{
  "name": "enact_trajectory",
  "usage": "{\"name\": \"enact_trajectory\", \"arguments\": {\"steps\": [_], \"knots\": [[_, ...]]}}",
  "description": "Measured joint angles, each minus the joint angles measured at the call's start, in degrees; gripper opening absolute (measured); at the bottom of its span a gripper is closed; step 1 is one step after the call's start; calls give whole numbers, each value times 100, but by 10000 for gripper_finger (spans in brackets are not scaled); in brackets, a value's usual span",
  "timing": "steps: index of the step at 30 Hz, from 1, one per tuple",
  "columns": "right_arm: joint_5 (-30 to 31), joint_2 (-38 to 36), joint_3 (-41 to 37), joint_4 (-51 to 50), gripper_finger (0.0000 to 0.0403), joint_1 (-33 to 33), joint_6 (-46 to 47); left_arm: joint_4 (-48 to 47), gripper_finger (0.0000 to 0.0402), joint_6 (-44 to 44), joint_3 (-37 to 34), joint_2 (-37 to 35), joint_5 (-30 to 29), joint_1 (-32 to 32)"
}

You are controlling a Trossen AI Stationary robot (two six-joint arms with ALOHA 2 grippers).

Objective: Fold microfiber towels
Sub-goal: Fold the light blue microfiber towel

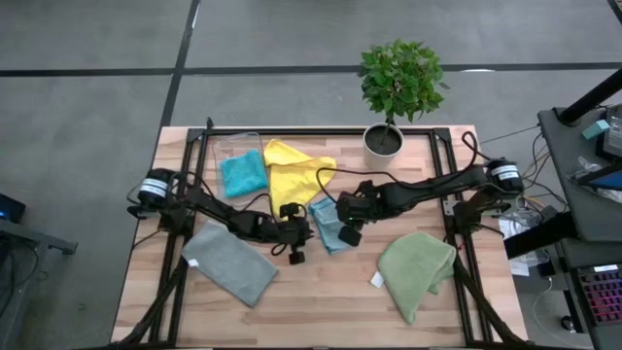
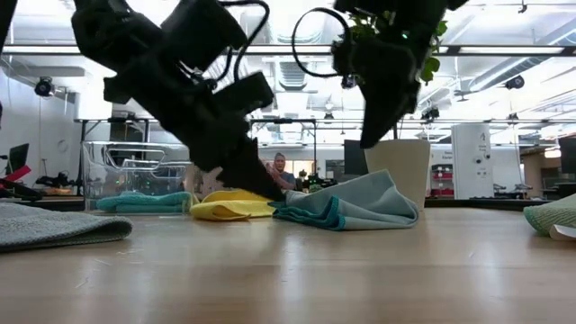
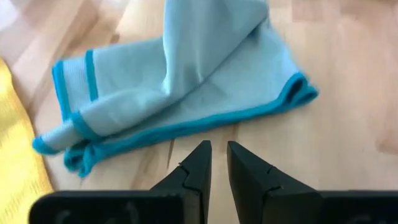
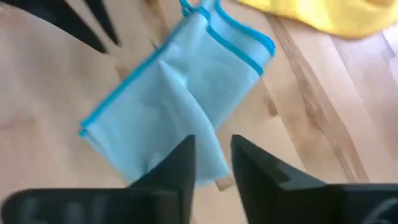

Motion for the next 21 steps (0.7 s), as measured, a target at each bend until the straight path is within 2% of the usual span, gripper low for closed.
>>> {"name": "enact_trajectory", "arguments": {"steps": [3,6,17,21], "knots": [[78,-146,-398,272,36,0,3,-23,38,40,-1,-88,0,2],[88,-280,-780,681,14,0,3,1,38,132,13,-104,-2,4],[388,-212,-1863,2223,9,-13,-35,307,38,1163,214,-111,-234,114],[50,-149,-2166,3199,9,29,-54,430,38,1385,200,-111,-591,304]]}}
